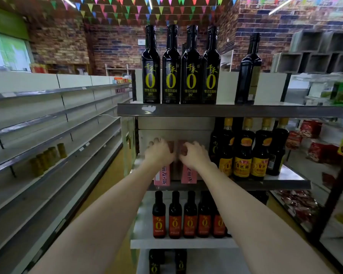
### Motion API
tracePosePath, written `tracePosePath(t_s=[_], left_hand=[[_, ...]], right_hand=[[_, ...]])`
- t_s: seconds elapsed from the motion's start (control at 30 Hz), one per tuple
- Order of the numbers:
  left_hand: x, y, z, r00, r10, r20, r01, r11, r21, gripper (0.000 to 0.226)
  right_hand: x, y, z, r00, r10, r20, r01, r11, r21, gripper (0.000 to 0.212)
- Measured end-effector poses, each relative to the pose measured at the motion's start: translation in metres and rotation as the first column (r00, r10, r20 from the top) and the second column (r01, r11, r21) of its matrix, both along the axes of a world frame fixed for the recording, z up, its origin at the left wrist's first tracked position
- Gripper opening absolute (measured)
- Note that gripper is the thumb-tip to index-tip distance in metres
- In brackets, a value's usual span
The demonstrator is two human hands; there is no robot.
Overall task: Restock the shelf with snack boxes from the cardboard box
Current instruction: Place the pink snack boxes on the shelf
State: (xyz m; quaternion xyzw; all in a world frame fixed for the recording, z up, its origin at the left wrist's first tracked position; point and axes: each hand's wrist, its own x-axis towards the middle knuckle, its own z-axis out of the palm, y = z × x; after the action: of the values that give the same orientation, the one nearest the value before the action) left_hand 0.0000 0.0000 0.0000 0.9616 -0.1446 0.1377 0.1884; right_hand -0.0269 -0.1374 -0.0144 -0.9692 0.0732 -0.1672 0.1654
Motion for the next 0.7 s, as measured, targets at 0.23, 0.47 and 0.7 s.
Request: tracePosePath(t_s=[0.23,0.47,0.7], left_hand=[[0.009,-0.011,-0.009,0.975,0.091,-0.204,-0.089,0.996,0.019,0.048],[0.005,-0.010,-0.017,0.978,0.163,-0.127,-0.162,0.987,0.019,0.035],[-0.017,-0.010,-0.021,0.985,0.165,-0.047,-0.167,0.985,-0.038,0.017]], right_hand=[[0.028,0.003,-0.018,0.984,-0.038,-0.172,0.060,0.991,0.120,0.077],[0.026,-0.003,-0.031,0.981,-0.141,-0.133,0.160,0.977,0.142,0.069],[0.002,-0.003,-0.031,0.990,-0.128,-0.061,0.136,0.978,0.159,0.049]])
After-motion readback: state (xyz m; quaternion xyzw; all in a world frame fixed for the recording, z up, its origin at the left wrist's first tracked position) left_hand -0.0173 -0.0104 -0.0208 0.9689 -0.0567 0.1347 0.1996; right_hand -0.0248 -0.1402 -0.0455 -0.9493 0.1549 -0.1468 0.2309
